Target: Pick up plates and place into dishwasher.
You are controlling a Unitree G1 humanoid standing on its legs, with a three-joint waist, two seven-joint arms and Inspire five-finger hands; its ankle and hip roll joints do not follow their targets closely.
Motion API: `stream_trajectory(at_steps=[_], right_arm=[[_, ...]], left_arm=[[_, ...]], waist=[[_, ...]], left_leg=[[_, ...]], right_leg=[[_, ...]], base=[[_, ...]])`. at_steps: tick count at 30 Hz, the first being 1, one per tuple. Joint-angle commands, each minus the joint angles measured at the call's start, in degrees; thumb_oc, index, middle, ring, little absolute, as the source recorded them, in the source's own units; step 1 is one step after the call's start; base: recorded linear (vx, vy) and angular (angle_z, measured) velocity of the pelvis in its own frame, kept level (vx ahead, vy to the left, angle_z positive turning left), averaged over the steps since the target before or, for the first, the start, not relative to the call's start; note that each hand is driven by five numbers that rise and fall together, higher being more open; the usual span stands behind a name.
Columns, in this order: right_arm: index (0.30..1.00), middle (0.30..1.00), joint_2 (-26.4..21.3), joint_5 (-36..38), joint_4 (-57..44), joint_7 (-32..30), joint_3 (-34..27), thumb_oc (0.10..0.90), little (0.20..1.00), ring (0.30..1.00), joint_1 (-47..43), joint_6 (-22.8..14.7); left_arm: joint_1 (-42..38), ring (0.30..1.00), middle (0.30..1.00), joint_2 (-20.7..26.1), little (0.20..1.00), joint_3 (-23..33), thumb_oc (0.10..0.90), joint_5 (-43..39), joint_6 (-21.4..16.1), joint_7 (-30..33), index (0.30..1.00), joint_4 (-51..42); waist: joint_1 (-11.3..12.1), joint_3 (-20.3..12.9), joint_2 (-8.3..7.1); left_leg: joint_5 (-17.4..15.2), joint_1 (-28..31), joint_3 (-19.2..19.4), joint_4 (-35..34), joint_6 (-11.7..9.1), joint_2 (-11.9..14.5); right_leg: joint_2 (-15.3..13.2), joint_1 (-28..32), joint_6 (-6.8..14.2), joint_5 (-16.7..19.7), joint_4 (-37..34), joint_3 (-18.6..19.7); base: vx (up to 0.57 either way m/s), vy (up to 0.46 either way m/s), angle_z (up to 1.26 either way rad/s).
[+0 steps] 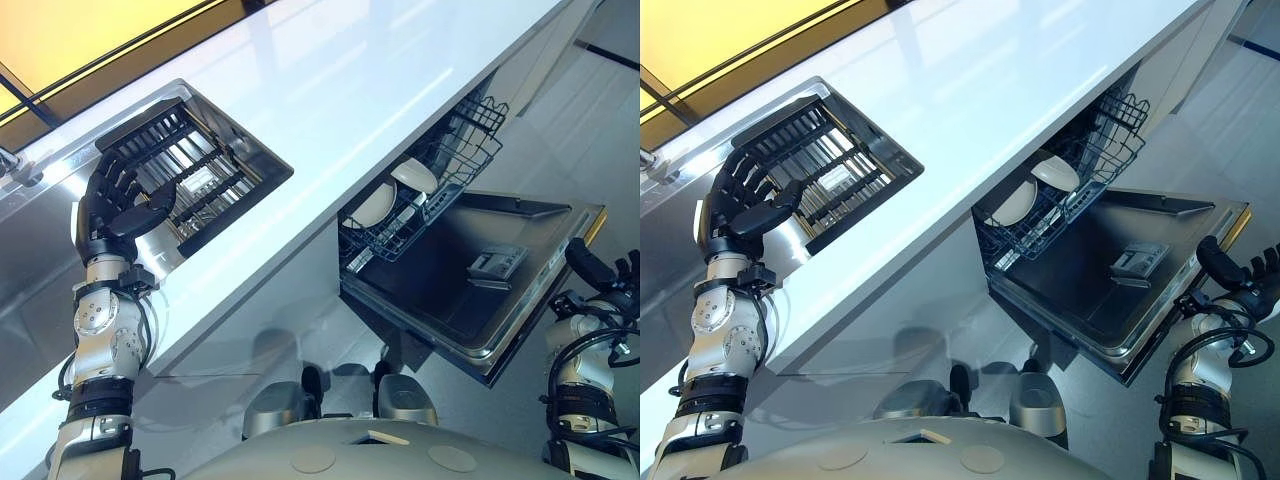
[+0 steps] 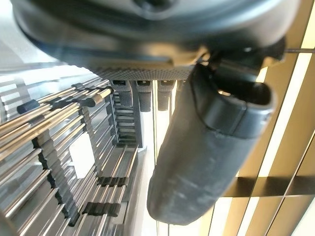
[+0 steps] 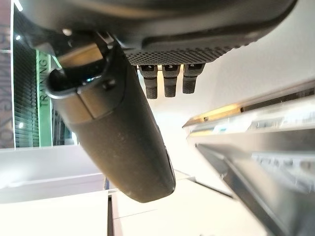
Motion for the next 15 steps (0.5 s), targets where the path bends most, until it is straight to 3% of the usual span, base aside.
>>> stream_trajectory(at_steps=[1,2,8,12,15], right_arm=[[0.9,0.9,-6.25,4.76,1.62,10.67,-4.1,0.8,0.9,0.9,-0.95,-2.68],[0.9,0.9,-6.39,11.74,3.66,17.28,-4.07,0.8,0.9,0.9,-0.79,0.73],[0.9,0.9,-9.02,25.57,14.03,31.49,-4.82,0.8,0.9,0.9,-3.01,7.75],[0.9,0.9,-10.64,30.59,16.74,36.41,-2.8,0.8,0.9,0.9,-6.29,12.04],[0.9,0.9,-10.69,37.1,18.59,37.82,-1.34,0.8,0.9,0.9,-9.73,11.99]], left_arm=[[-3.24,0.9,0.9,4.28,0.9,-1.14,0.8,-0.3,-4.02,-1.19,0.9,-0.26],[-3.76,0.9,0.9,4.12,0.9,-1.02,0.8,-1.02,-3.93,-0.8,0.9,-0.14],[-7.6,0.9,0.9,4.26,0.9,-2.3,0.8,-4.44,-5.05,2.52,0.9,-0.06],[-11.14,0.9,0.9,5.35,0.9,-3.7,0.8,-4.85,-6.86,3.89,0.9,0.4],[-13.64,0.9,0.9,7.15,0.9,-3.88,0.8,-4.99,-8.62,4.39,0.9,-1.28]], waist=[[-0.93,-2.21,1.38],[-1.08,-1.62,1.41],[-1.5,2.79,1.98],[-1.43,6.41,2.41],[-0.72,9.29,2.34]], left_leg=[[-6.97,-2.99,-0.51,4.37,3.77,-3.36],[-7.27,-4.28,-0.38,6.26,3.62,-3.27],[-8.48,-12.24,0.56,15.13,2.34,-2.49],[-8.9,-19.32,0.92,20.95,1.46,-2.62],[-10.8,-27.84,1.21,27.75,1.4,-3.05]], right_leg=[[2.58,-7.27,0.63,-5.17,9.5,-1.26],[2.38,-8.04,0.12,-5.73,10.95,-1.39],[1.96,-14.48,-2.32,-7.8,18.14,-2.39],[2.2,-20.62,-4.0,-9.22,23.69,-3.15],[2.31,-28.36,-4.91,-11.17,30.09,-4.38]], base=[[-0.06,-0.046,0.02],[-0.08,-0.045,0.02],[-0.15,-0.055,0.03],[-0.22,-0.057,0.02],[-0.31,-0.081,0.04]])
